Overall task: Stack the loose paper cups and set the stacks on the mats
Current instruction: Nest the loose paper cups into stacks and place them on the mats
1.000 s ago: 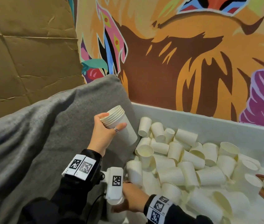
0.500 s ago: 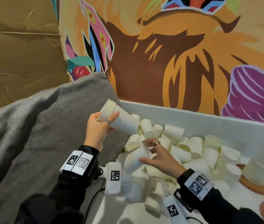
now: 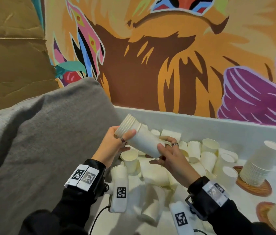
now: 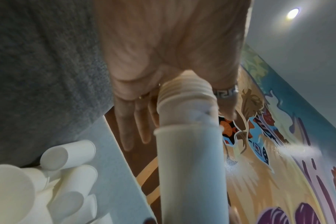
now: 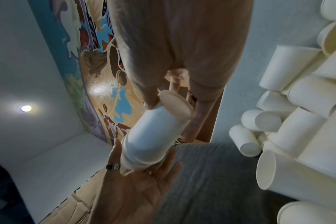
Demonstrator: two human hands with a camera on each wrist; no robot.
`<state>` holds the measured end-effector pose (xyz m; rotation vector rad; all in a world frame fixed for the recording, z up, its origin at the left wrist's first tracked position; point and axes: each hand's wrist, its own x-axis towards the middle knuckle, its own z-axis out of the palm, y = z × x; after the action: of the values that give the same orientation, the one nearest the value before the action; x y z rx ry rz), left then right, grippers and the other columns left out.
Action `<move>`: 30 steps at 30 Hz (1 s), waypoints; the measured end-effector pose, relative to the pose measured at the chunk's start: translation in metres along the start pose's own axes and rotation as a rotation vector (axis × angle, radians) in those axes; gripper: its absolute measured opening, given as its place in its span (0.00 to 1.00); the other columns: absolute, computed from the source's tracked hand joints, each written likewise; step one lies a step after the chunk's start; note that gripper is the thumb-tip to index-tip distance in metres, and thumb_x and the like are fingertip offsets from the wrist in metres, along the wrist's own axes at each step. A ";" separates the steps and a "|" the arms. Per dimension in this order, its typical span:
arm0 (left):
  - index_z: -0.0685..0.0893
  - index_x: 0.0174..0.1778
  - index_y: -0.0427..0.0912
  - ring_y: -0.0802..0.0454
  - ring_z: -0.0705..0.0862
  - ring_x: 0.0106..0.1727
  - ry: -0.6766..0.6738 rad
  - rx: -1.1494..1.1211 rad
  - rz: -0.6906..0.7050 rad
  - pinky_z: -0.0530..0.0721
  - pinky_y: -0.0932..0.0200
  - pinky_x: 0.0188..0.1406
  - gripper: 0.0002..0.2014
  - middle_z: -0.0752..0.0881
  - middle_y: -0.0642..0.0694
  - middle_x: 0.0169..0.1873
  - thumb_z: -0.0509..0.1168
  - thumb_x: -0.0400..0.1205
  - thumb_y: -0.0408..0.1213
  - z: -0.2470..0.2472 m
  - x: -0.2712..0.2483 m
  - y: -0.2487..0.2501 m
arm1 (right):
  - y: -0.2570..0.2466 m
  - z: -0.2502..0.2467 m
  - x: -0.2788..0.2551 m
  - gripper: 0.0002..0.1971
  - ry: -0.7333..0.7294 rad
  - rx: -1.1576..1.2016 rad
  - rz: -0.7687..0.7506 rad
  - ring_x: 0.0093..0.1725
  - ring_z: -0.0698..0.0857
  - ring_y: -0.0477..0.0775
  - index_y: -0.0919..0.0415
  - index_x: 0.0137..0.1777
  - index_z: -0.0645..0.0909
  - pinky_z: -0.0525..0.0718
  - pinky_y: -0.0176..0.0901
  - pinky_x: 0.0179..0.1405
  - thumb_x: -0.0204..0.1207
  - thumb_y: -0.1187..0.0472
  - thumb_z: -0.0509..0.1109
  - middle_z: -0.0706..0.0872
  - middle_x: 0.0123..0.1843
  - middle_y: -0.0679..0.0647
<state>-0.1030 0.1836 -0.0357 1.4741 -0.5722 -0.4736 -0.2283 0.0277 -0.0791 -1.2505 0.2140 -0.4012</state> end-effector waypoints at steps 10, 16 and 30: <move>0.70 0.65 0.43 0.46 0.84 0.58 0.109 -0.022 0.010 0.89 0.52 0.48 0.31 0.79 0.41 0.61 0.77 0.69 0.31 0.002 -0.003 0.001 | 0.021 -0.008 0.008 0.10 -0.043 -0.459 0.149 0.25 0.81 0.51 0.55 0.58 0.70 0.76 0.40 0.22 0.86 0.51 0.52 0.81 0.57 0.57; 0.68 0.68 0.51 0.50 0.82 0.57 0.129 -0.005 0.042 0.86 0.51 0.50 0.36 0.78 0.47 0.60 0.78 0.67 0.30 -0.003 -0.005 -0.004 | 0.063 -0.036 0.011 0.11 -0.303 -0.980 0.468 0.24 0.81 0.45 0.55 0.59 0.66 0.74 0.32 0.18 0.82 0.54 0.62 0.77 0.64 0.58; 0.66 0.67 0.54 0.60 0.79 0.59 0.074 0.079 0.118 0.81 0.63 0.51 0.37 0.78 0.56 0.59 0.78 0.68 0.29 -0.001 0.006 -0.005 | 0.031 -0.040 0.002 0.07 -0.207 -0.806 0.260 0.27 0.85 0.51 0.54 0.50 0.73 0.79 0.36 0.27 0.79 0.67 0.60 0.79 0.40 0.52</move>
<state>-0.0980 0.1804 -0.0403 1.5170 -0.6219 -0.3059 -0.2360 -0.0004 -0.1205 -2.0116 0.3754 0.0651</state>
